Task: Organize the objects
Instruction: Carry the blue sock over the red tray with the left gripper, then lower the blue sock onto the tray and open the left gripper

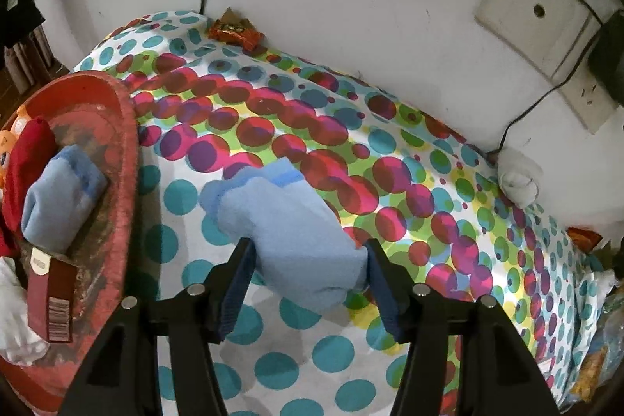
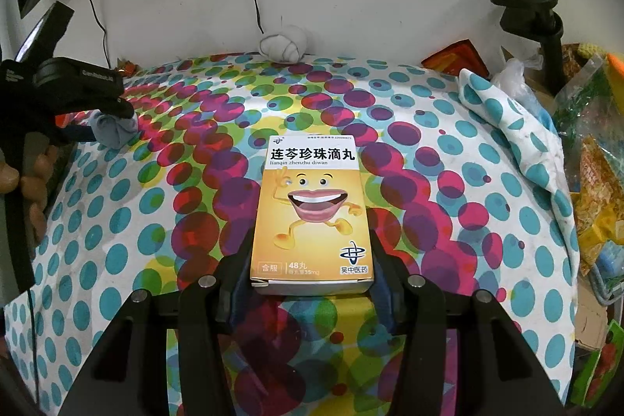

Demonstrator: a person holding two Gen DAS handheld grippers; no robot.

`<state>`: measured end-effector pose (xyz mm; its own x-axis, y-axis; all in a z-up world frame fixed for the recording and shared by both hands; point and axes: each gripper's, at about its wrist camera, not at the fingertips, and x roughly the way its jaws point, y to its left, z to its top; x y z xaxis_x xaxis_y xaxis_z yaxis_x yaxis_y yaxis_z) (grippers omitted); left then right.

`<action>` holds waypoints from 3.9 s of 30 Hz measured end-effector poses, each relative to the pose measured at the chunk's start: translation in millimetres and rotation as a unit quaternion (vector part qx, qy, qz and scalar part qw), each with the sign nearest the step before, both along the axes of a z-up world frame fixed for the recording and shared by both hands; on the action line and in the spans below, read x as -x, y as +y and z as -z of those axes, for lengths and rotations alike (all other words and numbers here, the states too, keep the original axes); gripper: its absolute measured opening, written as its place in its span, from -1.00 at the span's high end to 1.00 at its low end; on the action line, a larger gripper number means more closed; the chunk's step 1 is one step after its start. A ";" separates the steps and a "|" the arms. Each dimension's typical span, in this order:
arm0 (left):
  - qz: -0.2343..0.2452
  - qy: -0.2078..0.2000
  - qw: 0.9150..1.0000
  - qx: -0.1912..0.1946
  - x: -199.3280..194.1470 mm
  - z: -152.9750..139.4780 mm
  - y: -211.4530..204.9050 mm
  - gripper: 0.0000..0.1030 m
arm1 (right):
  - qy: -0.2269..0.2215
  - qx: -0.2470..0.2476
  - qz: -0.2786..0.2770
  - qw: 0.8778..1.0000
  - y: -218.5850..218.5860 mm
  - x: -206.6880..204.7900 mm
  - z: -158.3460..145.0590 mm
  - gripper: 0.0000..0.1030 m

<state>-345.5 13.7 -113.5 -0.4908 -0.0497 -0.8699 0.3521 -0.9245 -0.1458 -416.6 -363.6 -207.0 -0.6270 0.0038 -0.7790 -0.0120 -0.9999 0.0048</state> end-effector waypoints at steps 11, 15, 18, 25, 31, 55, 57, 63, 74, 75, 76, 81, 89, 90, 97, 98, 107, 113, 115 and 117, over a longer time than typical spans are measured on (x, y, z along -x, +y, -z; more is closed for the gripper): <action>0.023 0.018 1.000 0.005 1.8 9.6 -1.4 -0.11 | -0.003 0.000 0.000 1.000 -16.3 9.9 2.6 0.06; 0.051 0.023 0.998 0.024 -0.1 8.7 0.7 0.33 | -0.003 0.002 0.001 1.000 11.3 -1.1 -2.8 0.06; 0.066 0.032 0.997 0.015 -4.3 5.6 -2.2 0.39 | -0.003 -0.001 0.001 1.000 4.2 1.8 -1.8 0.06; 0.102 0.048 0.993 0.024 -14.6 -3.4 -1.6 0.42 | -0.003 -0.002 0.005 1.000 26.7 -3.7 -3.7 0.06; 0.138 0.060 0.988 0.030 -27.5 -8.6 5.4 0.42 | -0.004 -0.004 0.006 1.000 6.6 8.2 1.6 0.06; 0.229 0.078 0.965 0.097 -102.5 -40.8 15.7 0.42 | -0.004 -0.005 0.007 1.000 24.7 -0.2 -3.3 0.06; 0.228 0.077 0.966 0.096 -106.7 -42.8 13.9 0.42 | -0.004 -0.006 0.007 1.000 21.4 0.9 -2.7 0.06; 0.235 0.085 0.961 0.119 -118.8 -52.1 8.3 0.42 | -0.004 -0.008 0.007 1.000 17.8 2.1 -2.0 0.06; 0.222 0.090 0.962 0.129 -130.6 -69.4 -21.0 0.42 | -0.004 -0.009 0.008 1.000 19.7 3.0 -2.0 0.06; 0.219 0.089 0.964 0.126 -130.6 -70.7 -26.3 0.42 | -0.004 -0.009 0.008 1.000 19.8 3.0 -2.0 0.06; 0.216 0.088 0.964 0.125 -130.5 -71.8 -30.6 0.42 | -0.004 -0.008 0.008 1.000 20.8 2.6 -2.2 0.06; 0.191 0.086 0.970 0.125 -131.0 -78.3 -61.7 0.42 | -0.004 -0.008 0.008 1.000 22.8 1.7 -2.9 0.06; 0.149 0.080 0.977 0.134 -126.9 -86.0 -117.5 0.42 | -0.004 -0.008 0.008 1.000 25.1 1.2 -3.4 0.06; 0.143 0.078 0.977 0.134 -126.4 -85.6 -124.5 0.42 | -0.004 -0.008 0.008 1.000 25.5 1.0 -3.4 0.06; 0.103 0.060 0.984 0.132 -121.3 -74.5 -171.3 0.42 | -0.004 -0.009 0.008 1.000 24.8 1.5 -2.5 0.06; 0.098 0.056 0.986 0.125 -120.5 -71.6 -177.5 0.42 | -0.004 -0.008 0.008 1.000 24.8 1.7 -2.3 0.06; 0.067 0.040 0.991 0.106 -118.2 -50.2 -217.1 0.41 | -0.004 -0.009 0.008 1.000 25.9 1.4 -2.8 0.06; 0.064 0.048 0.993 0.088 -123.3 -43.5 -225.9 0.36 | -0.004 -0.015 0.009 1.000 17.2 4.9 -1.2 0.06; 0.063 0.049 0.993 0.092 -124.6 -42.3 -225.8 0.35 | -0.004 -0.019 0.009 1.000 17.6 5.1 -1.0 0.06; 0.066 0.052 0.992 0.095 -126.6 -41.8 -224.1 0.35 | -0.003 -0.023 0.009 1.000 22.9 2.8 -1.8 0.06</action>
